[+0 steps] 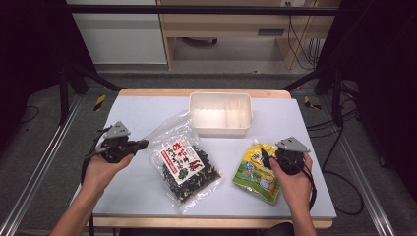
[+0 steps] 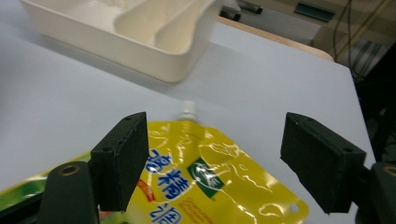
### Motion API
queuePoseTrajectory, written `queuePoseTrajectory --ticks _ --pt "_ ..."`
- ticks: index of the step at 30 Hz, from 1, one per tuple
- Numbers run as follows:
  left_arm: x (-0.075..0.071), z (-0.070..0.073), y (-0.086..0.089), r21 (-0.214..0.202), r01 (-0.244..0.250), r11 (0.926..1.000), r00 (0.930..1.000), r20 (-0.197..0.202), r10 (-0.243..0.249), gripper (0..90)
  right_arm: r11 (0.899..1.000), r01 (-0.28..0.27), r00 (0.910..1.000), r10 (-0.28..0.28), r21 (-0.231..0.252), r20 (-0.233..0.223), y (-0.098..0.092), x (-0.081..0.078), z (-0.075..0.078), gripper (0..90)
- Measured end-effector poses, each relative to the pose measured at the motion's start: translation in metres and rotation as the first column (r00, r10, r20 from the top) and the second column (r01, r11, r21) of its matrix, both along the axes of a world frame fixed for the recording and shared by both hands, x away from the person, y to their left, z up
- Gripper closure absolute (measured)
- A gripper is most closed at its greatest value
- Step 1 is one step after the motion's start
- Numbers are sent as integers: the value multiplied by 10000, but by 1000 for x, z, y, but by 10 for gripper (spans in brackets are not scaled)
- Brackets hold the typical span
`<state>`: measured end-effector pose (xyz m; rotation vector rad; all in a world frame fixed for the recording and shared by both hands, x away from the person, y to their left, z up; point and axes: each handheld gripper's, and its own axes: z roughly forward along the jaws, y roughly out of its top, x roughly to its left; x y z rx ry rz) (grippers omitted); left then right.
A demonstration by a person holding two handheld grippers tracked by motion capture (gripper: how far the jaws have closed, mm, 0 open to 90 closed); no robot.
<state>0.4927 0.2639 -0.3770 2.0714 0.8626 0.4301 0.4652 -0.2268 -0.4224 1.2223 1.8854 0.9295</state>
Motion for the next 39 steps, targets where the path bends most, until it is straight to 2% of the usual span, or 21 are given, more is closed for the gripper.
queuePoseTrajectory --ticks 2,5,7,9,10,11,12,13,14,17,18,20,22,26,27,28,30,33,34,38,39 --pt "8 13 -3 116 309 9995 9995 -41 -309 893 9999 -169 9999 169 1 -15 4 -1 4 233" --pt "21 31 -8 232 778 9967 9969 -100 -776 893 9966 -828 9965 828 -25 -112 15 0 18 223" --pt "34 46 -14 546 1181 9915 9930 18 -1183 893 9891 -1473 9871 1475 79 -617 25 5 32 178" --pt "37 51 -16 587 1302 9898 9914 62 -1307 893 9812 -1928 9782 1926 47 -771 32 10 42 166" --pt "40 55 -18 628 1418 9879 9897 110 -1428 893 9812 -1928 9782 1926 47 -771 32 10 42 166" --pt "42 59 -20 680 1516 9861 9882 115 -1527 893 9720 -2348 9686 2329 -125 -872 39 13 52 165" --pt "44 62 -22 730 1605 9843 9867 130 -1619 893 9720 -2348 9686 2329 -125 -872 39 13 52 165" --pt "46 68 -27 845 1856 9790 9821 161 -1876 893 9616 -2722 9587 2680 -346 -950 45 17 63 178" --pt "46 68 -27 845 1856 9790 9821 161 -1876 893 9616 -2722 9587 2680 -346 -950 45 17 63 178" --pt "45 77 -34 1075 2161 9704 9750 297 -2204 893 9426 -3253 9434 3180 -756 -943 55 24 86 209" --pt "45 82 -38 1217 2334 9647 9703 353 -2392 893 9379 -3367 9397 3290 -837 -934 57 25 91 219" --pt "45 84 -40 1233 2419 9624 9680 384 -2482 893 9259 -3645 9298 3561 -996 -928 62 27 102 241" --pt "44 88 -44 1270 2579 9578 9630 468 -2655 893 9206 -3754 9260 3673 -1075 -876 65 28 107 248" --pt "44 97 -53 1444 3075 9405 9457 628 -3188 893 8911 -4298 9027 4200 -1457 -936 75 30 129 266" --pt "44 97 -53 1444 3075 9405 9457 628 -3188 893 8911 -4298 9027 4200 -1457 -936 75 30 129 266" --pt "45 99 -55 1466 3197 9361 9410 667 -3318 893 8811 -4488 8935 4394 -1489 -930 77 31 137 267" --pt "45 100 -57 1465 3272 9335 9381 688 -3396 893 8718 -4707 8820 4611 -1359 -968 78 32 143 267" --pt "45 103 -59 1550 3522 9230 9268 795 -3670 893 8629 -4831 8754 4731 -1481 -993 80 32 149 266" --pt "45 105 -61 1593 3583 9199 9244 776 -3735 893 8549 -4942 8692 4835 -1575 -1033 83 32 153 263" --pt "45 107 -63 1676 3662 9153 9206 780 -3826 893 8438 -5088 8608 4976 -1706 -1066 87 31 158 259" --pt "44 109 -65 1641 3761 9119 9161 819 -3925 893 8373 -5179 8554 5074 -1753 -1037 90 30 161 252"
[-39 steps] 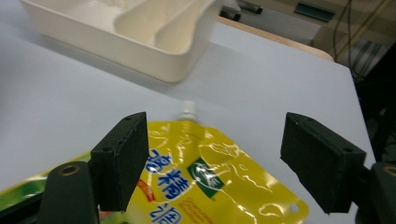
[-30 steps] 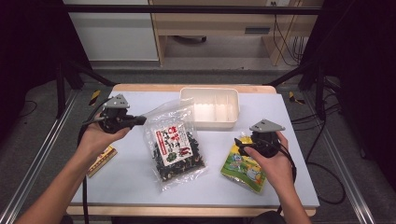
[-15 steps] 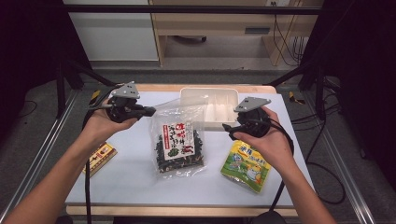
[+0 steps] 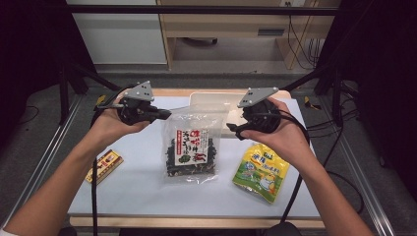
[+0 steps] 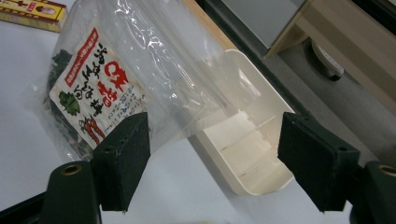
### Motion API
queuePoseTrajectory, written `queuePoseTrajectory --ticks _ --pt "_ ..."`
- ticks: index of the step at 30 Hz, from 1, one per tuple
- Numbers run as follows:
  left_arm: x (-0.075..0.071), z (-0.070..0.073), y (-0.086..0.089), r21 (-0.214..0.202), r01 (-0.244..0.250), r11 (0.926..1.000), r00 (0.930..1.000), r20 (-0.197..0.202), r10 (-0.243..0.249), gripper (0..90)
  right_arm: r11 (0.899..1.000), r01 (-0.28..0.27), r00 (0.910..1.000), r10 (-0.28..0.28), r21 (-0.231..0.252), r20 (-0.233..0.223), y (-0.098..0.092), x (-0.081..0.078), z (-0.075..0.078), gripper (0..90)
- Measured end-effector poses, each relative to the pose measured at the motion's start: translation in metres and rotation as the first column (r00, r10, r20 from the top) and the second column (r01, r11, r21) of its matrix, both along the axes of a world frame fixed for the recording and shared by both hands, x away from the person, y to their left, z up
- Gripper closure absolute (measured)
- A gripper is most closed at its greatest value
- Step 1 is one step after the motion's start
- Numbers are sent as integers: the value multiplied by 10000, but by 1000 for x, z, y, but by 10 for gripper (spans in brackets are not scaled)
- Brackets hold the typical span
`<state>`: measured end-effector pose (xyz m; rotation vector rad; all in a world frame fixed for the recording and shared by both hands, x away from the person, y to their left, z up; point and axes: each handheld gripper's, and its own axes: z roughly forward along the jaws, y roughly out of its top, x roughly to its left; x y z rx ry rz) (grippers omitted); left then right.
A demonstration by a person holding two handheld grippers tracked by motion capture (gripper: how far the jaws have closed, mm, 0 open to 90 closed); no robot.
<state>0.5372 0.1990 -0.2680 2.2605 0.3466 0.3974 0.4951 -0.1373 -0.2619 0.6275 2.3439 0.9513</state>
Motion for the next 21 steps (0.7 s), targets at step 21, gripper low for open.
queuePoseTrajectory --ticks 21 --pt "-1 11 -15 355 522 9980 9984 216 -530 893 9913 -1114 9938 1109 -703 -114 10 12 10 211"
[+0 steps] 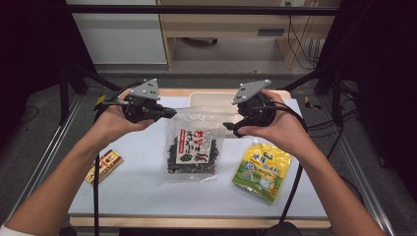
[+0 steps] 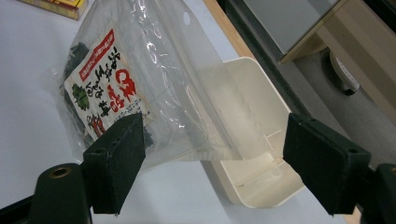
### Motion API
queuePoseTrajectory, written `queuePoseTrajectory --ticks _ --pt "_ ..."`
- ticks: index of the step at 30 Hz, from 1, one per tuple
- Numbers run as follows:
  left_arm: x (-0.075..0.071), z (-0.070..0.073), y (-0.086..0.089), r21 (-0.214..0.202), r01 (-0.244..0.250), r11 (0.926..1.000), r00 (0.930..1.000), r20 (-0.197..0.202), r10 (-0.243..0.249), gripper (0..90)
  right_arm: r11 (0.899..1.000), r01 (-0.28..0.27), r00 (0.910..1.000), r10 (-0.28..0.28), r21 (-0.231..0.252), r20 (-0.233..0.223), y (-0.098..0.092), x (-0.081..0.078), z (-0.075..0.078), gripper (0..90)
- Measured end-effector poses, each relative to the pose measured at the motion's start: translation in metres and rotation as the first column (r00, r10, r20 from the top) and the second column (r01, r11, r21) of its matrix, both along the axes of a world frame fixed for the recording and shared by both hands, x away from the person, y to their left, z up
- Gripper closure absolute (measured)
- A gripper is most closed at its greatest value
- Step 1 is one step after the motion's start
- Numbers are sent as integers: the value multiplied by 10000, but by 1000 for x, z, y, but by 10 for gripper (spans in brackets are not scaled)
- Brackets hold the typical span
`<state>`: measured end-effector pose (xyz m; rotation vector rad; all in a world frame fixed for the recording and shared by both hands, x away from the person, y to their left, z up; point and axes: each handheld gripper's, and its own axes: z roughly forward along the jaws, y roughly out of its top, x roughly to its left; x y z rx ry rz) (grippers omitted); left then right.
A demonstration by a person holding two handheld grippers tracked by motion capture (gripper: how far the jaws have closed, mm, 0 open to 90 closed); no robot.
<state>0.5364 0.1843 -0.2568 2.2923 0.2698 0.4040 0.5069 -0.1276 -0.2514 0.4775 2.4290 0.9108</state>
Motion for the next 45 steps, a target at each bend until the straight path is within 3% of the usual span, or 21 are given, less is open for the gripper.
queuePoseTrajectory --ticks 11,20,29,30,36,40,41,42,45 --pt "0 6 -6 178 419 9990 9989 214 -423 893 9987 -290 9987 272 -411 -440 12 19 -9 220" --pt "-3 10 -3 -90 496 9987 9985 242 -494 892 9933 -911 9921 844 -717 -926 23 28 -11 264" --pt "-5 18 -6 194 737 9971 9962 442 -745 892 9846 -1467 9793 1309 -956 -1546 31 31 -20 393" --pt "-5 18 -6 229 731 9971 9961 476 -741 892 9814 -1648 9746 1468 -980 -1690 33 31 -21 429" --pt "-4 17 -8 230 637 9977 9968 479 -647 890 9745 -1940 9673 1710 -1123 -1874 37 29 -23 572" --pt "-3 15 -7 185 568 9982 9975 412 -575 888 9743 -2007 9652 1788 -1022 -1909 36 30 -21 737" --pt "-3 15 -7 119 545 9984 9980 324 -548 887 9743 -2007 9652 1788 -1022 -1909 36 30 -21 737" --pt "-3 14 -6 -8 486 9988 9984 287 -485 886 9753 -2016 9618 1797 -904 -2065 35 31 -20 806" --pt "-2 12 -5 -132 467 9988 9985 290 -463 878 9762 -2023 9597 1818 -781 -2144 33 31 -19 834"
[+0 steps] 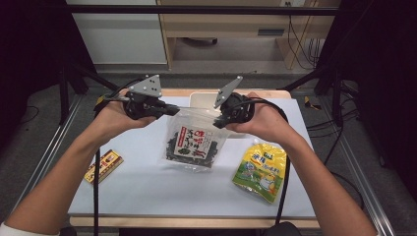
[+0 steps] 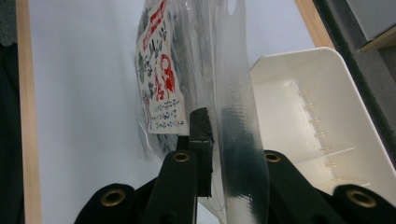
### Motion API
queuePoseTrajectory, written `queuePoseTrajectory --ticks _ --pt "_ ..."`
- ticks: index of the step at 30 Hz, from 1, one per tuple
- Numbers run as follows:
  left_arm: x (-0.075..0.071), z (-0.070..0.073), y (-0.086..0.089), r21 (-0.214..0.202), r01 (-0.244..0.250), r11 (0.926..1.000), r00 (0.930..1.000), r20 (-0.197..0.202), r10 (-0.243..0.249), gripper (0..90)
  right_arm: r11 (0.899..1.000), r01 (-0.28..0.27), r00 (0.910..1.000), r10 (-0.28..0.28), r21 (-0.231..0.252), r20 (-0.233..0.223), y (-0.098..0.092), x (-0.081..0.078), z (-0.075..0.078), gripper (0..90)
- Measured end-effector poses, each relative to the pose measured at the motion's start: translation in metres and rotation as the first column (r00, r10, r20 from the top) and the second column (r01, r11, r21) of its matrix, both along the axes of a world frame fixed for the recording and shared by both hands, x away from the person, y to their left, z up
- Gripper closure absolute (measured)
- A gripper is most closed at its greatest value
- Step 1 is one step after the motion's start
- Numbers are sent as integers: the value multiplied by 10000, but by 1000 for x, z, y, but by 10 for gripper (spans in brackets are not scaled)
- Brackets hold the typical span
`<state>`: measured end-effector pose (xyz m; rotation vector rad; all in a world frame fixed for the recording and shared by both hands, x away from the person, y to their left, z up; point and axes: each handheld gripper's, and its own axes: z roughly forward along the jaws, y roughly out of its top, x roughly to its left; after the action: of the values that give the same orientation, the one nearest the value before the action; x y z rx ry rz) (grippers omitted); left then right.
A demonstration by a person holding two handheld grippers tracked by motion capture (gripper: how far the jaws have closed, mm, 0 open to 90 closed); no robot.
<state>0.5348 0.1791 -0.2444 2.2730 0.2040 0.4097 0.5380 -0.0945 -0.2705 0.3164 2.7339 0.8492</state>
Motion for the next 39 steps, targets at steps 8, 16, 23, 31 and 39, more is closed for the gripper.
queuePoseTrajectory --ticks 8,16,23,31,39 --pt "-1 -10 3 -429 -605 9972 9978 262 616 562 10000 -25 10000 25 54 -75 3 -3 2 867" --pt "-8 -25 22 -1738 -2120 9617 9767 -28 2148 158 9993 292 9988 -282 250 -401 2 3 4 872" --pt "-21 -46 44 -2565 -3217 9114 9454 -348 3239 55 9976 631 9953 -608 285 -750 -1 6 14 874" --pt "-41 -85 57 -3025 -4260 8526 8950 -30 4461 63 9914 1211 9913 -1183 489 -573 -9 7 27 879" --pt "-49 -139 67 -2901 -5038 8136 8595 -738 5059 57 9774 1904 9812 -1865 918 -496 -25 2 52 880"
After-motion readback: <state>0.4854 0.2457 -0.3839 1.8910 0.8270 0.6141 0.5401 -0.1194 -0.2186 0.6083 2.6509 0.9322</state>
